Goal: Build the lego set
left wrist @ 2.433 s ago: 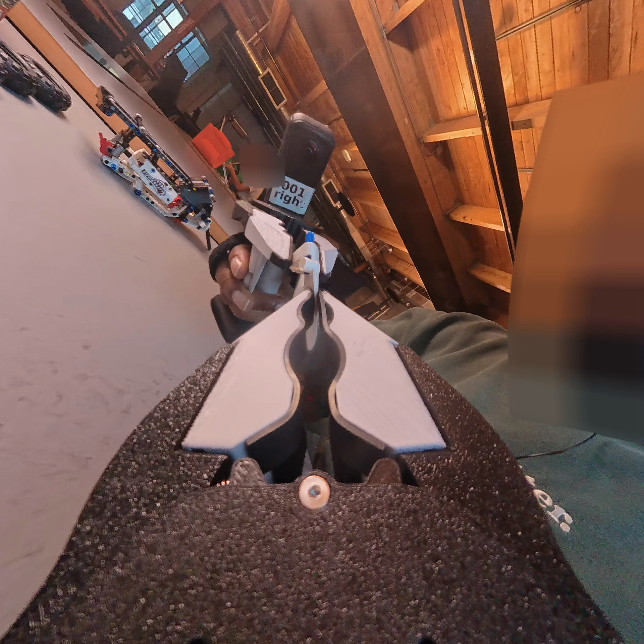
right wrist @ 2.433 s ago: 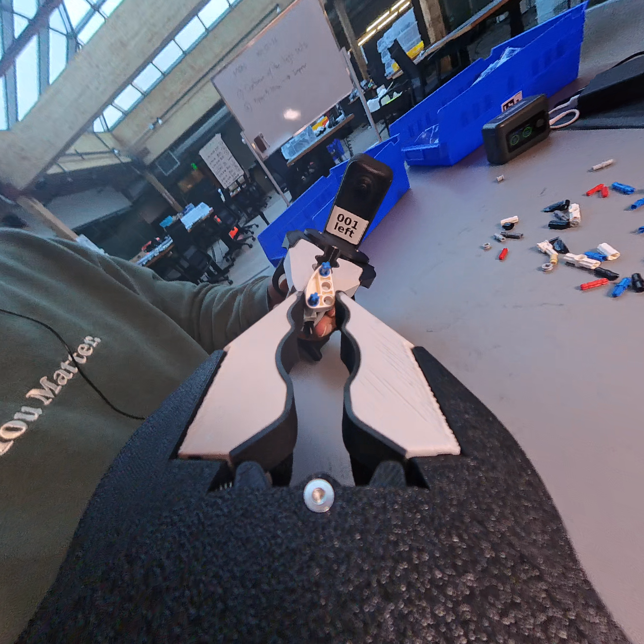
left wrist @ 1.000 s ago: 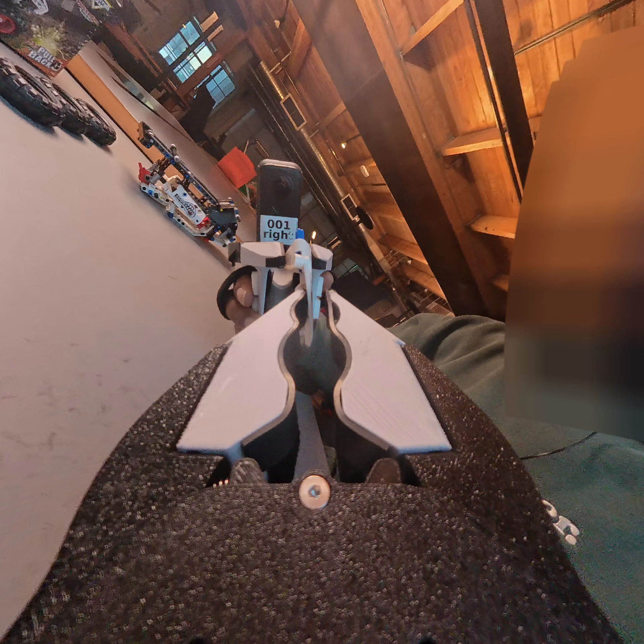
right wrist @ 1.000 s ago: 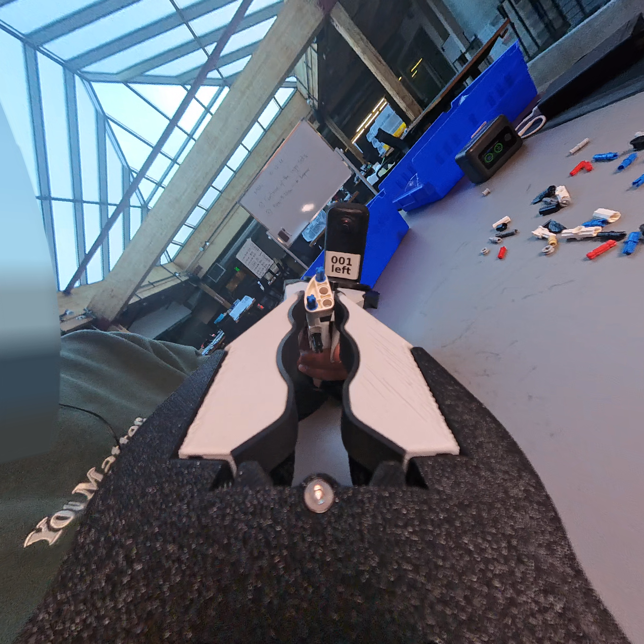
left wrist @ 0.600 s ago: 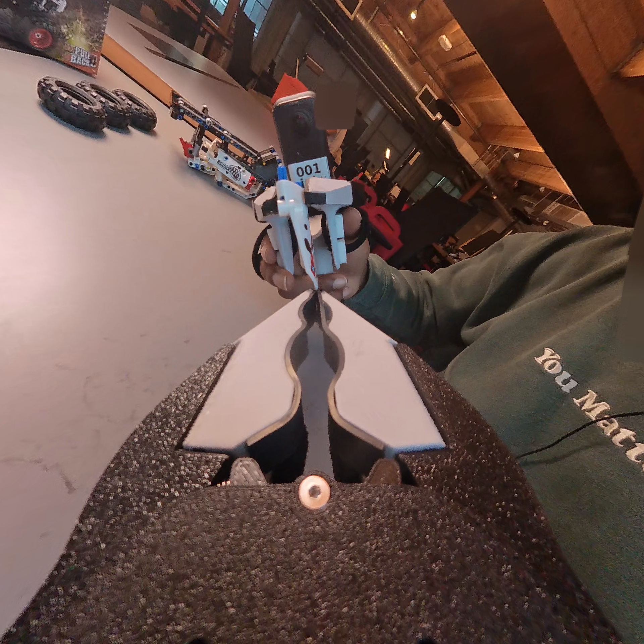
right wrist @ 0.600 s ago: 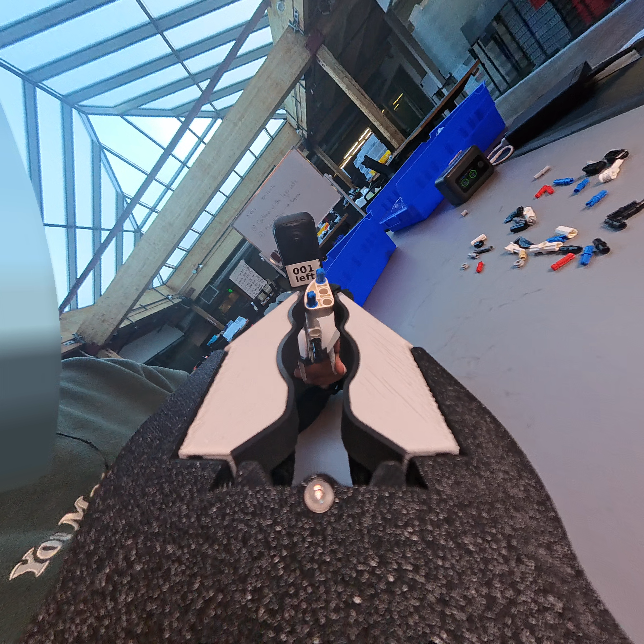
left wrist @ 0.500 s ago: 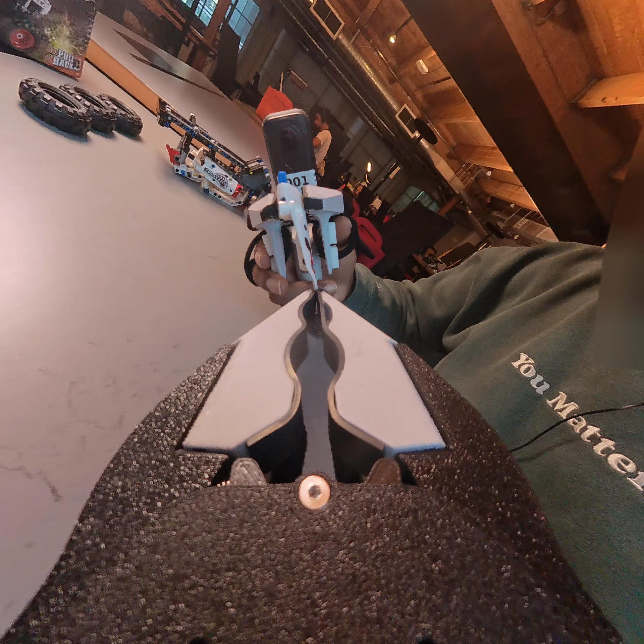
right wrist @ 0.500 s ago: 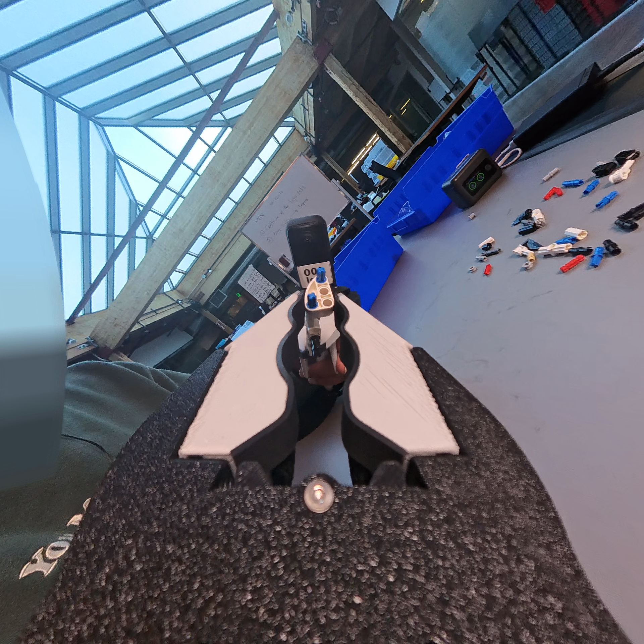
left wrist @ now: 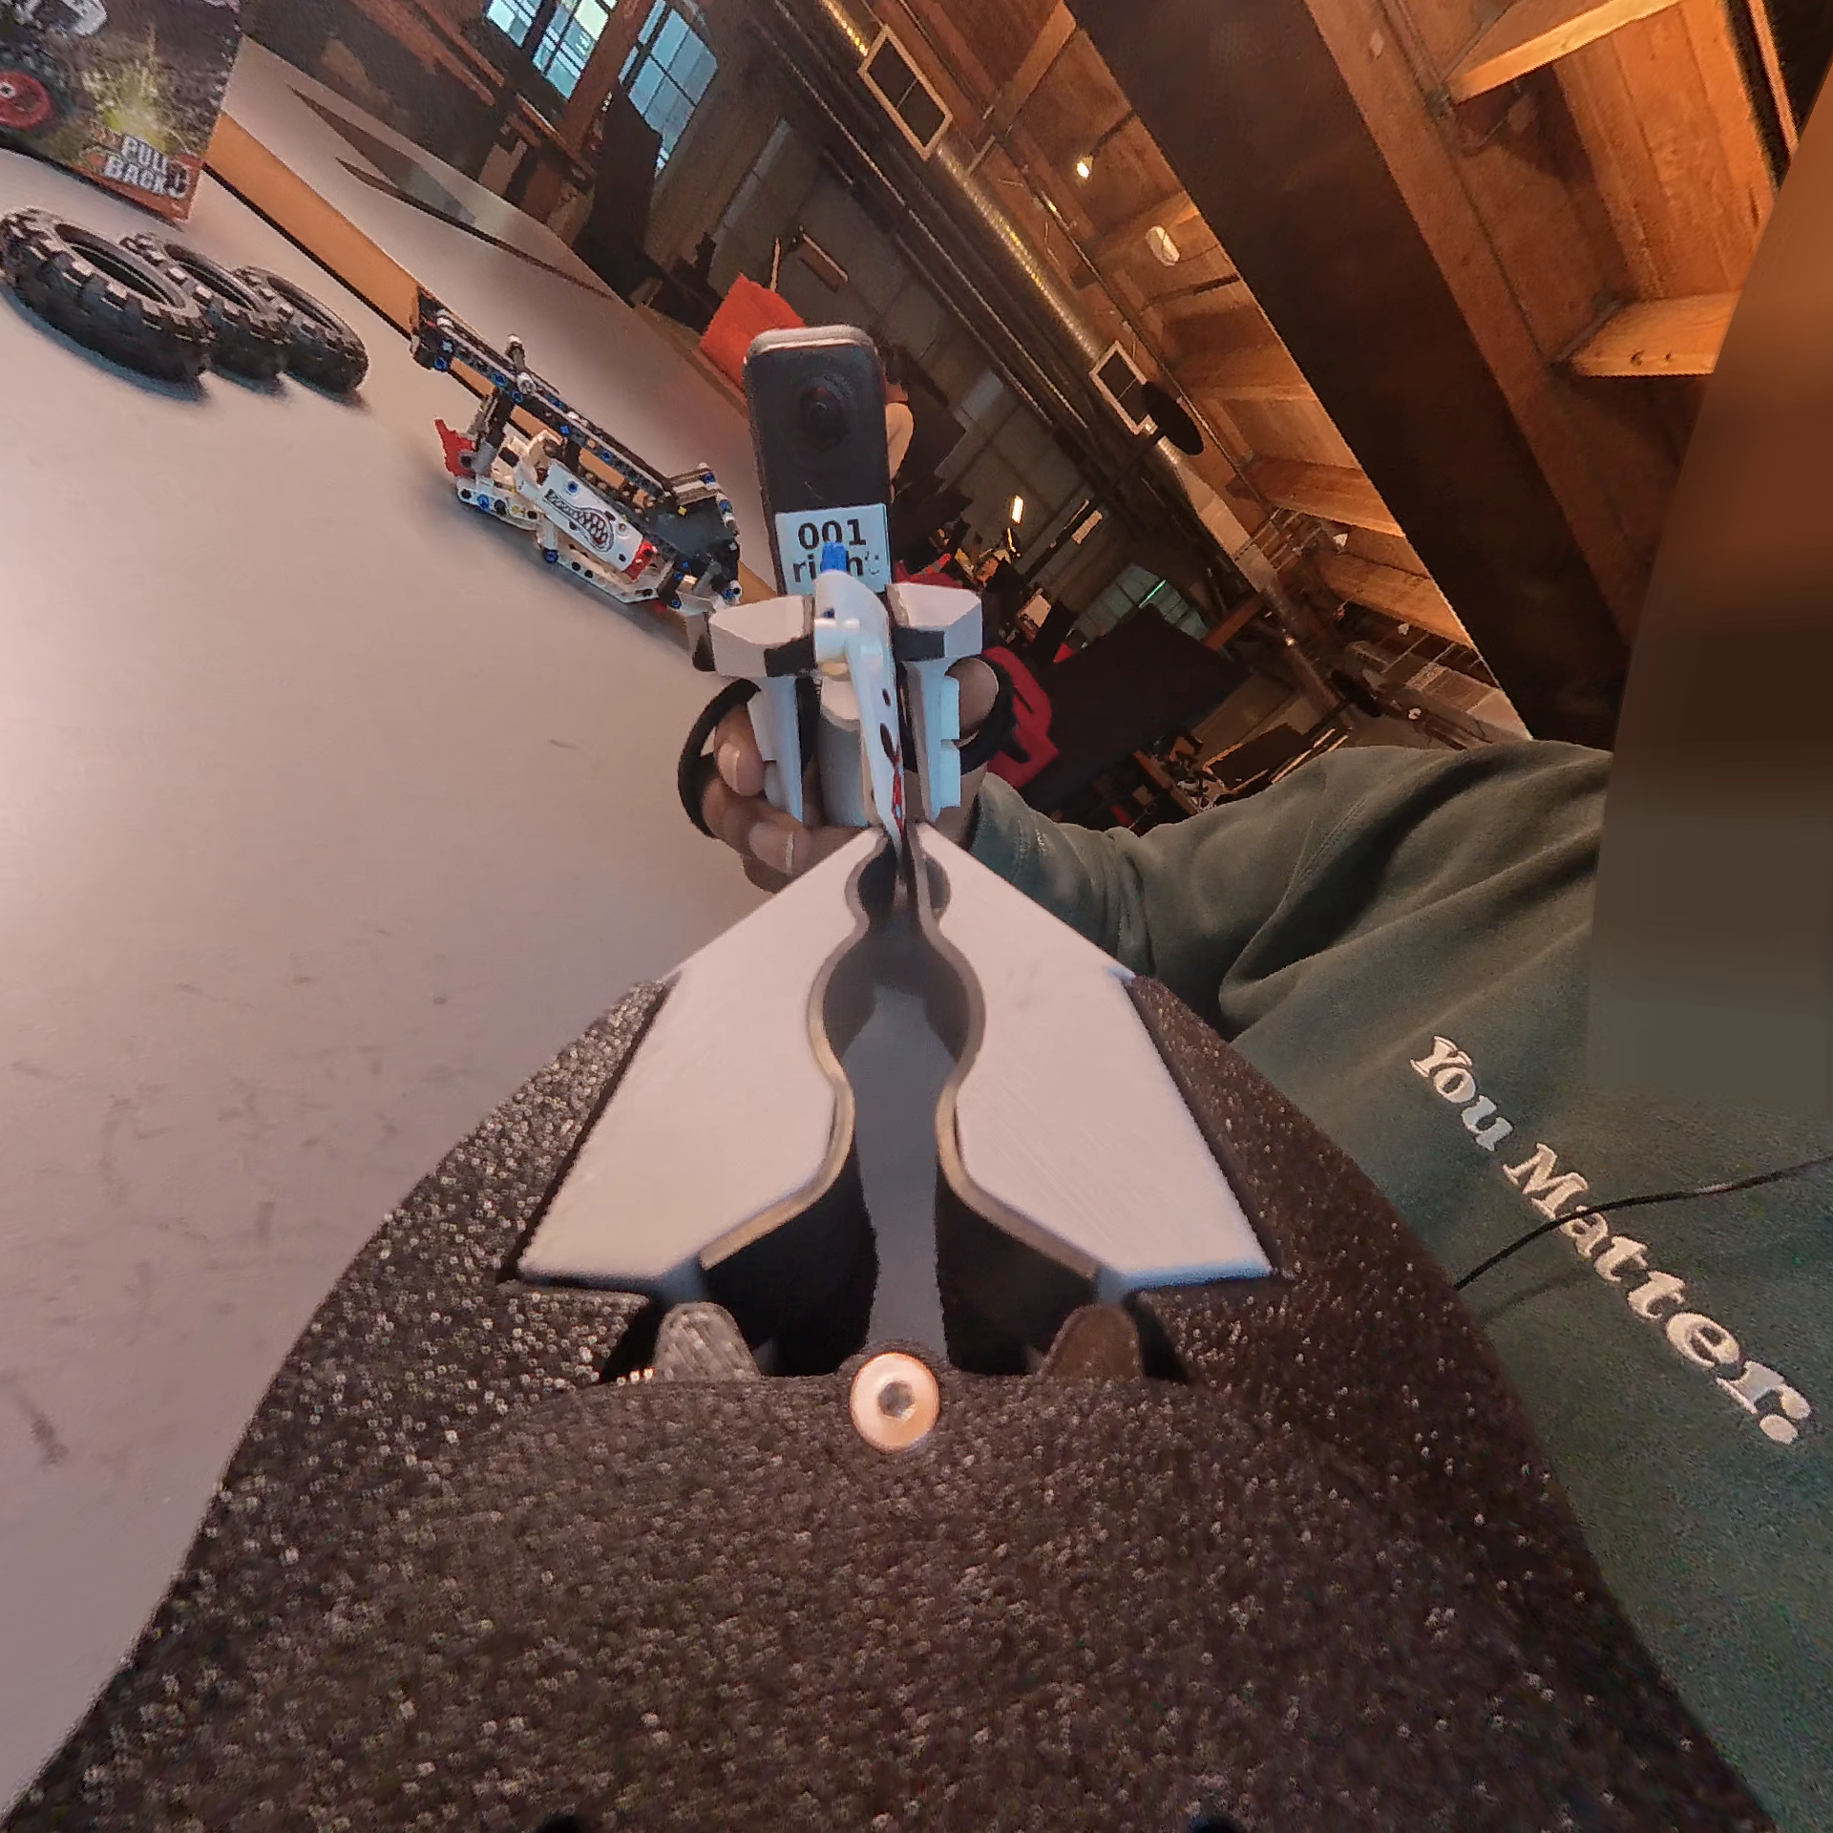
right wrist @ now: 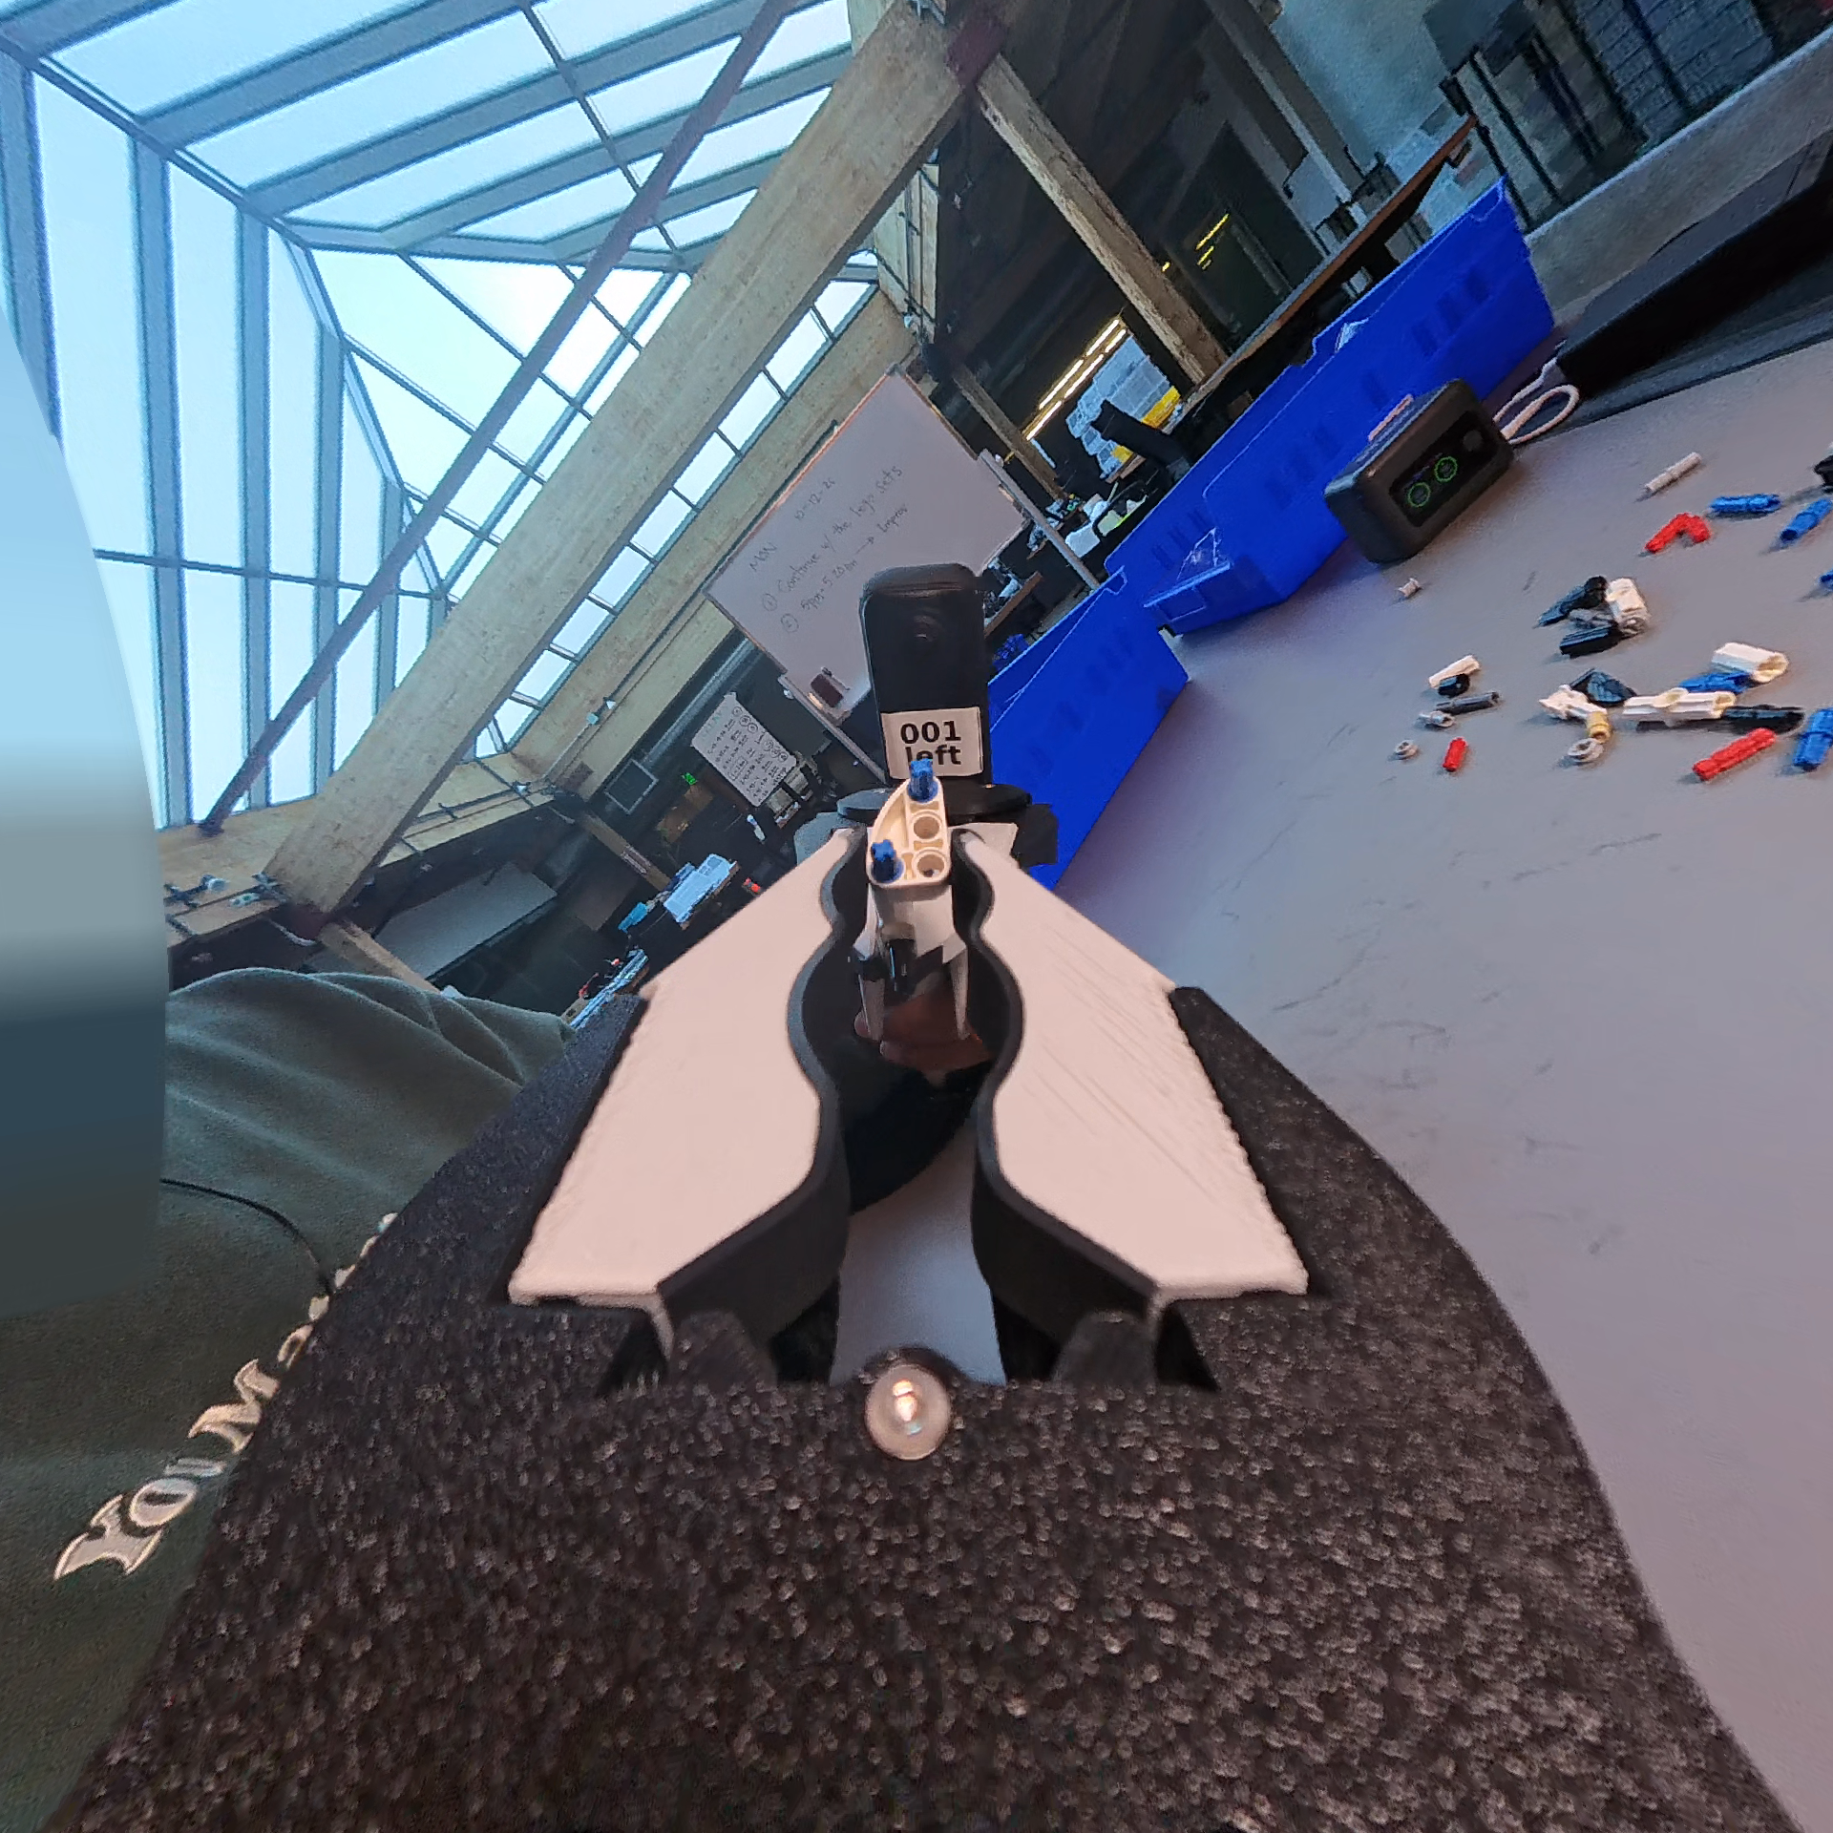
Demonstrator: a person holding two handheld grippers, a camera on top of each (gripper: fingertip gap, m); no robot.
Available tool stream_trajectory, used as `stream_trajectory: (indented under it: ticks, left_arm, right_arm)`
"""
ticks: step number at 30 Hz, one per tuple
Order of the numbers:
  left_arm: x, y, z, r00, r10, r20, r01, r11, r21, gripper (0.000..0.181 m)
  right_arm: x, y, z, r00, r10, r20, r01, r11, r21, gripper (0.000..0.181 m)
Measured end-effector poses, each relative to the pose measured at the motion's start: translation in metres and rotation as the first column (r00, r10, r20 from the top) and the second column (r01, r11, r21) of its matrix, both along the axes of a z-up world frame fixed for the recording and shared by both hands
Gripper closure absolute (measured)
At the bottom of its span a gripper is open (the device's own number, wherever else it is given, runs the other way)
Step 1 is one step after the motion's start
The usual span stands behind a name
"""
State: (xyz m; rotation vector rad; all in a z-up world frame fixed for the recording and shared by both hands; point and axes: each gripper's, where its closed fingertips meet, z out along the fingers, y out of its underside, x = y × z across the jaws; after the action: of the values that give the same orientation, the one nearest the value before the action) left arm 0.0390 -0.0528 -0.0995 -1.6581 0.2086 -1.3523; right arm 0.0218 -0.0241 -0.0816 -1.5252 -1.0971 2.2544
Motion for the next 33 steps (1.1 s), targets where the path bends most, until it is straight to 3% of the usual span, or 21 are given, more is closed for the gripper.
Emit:
stream_trajectory:
  ticks: [4, 7, 11, 19, 23, 26, 27, 30, 32, 33]
  left_arm:
    - [-0.007, 0.0, 0.007, 0.994, 0.0, 0.106, 0.002, 1.0, -0.022, 0.181]
    - [-0.008, 0.001, 0.005, 0.997, 0.012, 0.082, -0.01, 1.0, -0.027, 0.181]
    - [-0.001, 0.001, 0.0, 0.999, 0.016, 0.032, -0.015, 0.999, -0.034, 0.181]
    - [-0.005, 0.001, 0.0, 0.999, 0.04, 0.0, -0.04, 0.999, -0.025, 0.181]
    - [-0.007, 0.0, -0.004, 0.999, 0.039, -0.024, -0.039, 0.999, -0.033, 0.18]
    - [-0.007, 0.001, -0.007, 0.997, 0.052, -0.049, -0.054, 0.998, -0.032, 0.18]
    - [-0.008, 0.001, -0.007, 0.997, 0.055, -0.055, -0.057, 0.998, -0.03, 0.18]
    - [-0.008, 0.001, -0.009, 0.992, 0.069, -0.104, -0.072, 0.997, -0.019, 0.18]
    - [-0.005, 0.0, -0.011, 0.987, 0.066, -0.144, -0.067, 0.998, -0.005, 0.18]
    - [-0.003, 0.0, -0.011, 0.984, 0.066, -0.163, -0.067, 0.998, 0.002, 0.18]
  right_arm:
    - [0.0, 0.0, -0.001, 1.0, -0.023, -0.017, 0.024, 0.997, 0.073, 0.156]
    - [-0.004, -0.011, -0.009, 1.0, -0.03, 0.001, 0.029, 0.985, 0.171, 0.151]
    - [-0.011, -0.017, -0.013, 0.996, -0.086, -0.013, 0.086, 0.95, 0.3, 0.162]
    - [-0.008, -0.004, -0.006, 0.995, -0.1, -0.024, 0.103, 0.973, 0.208, 0.162]
    - [-0.001, 0.01, 0.0, 0.989, -0.14, -0.041, 0.146, 0.966, 0.214, 0.178]
    - [0.0, 0.01, 0.001, 0.989, -0.14, -0.039, 0.145, 0.97, 0.195, 0.178]
    - [0.0, 0.01, 0.001, 0.99, -0.14, -0.036, 0.144, 0.971, 0.193, 0.175]
    - [0.0, 0.009, -0.003, 0.996, -0.093, 0.007, 0.091, 0.987, 0.133, 0.137]
    - [-0.003, 0.0, -0.011, 0.998, -0.055, 0.036, 0.049, 0.987, 0.153, 0.137]
    - [-0.004, -0.006, -0.015, 0.998, -0.041, 0.049, 0.032, 0.985, 0.171, 0.146]
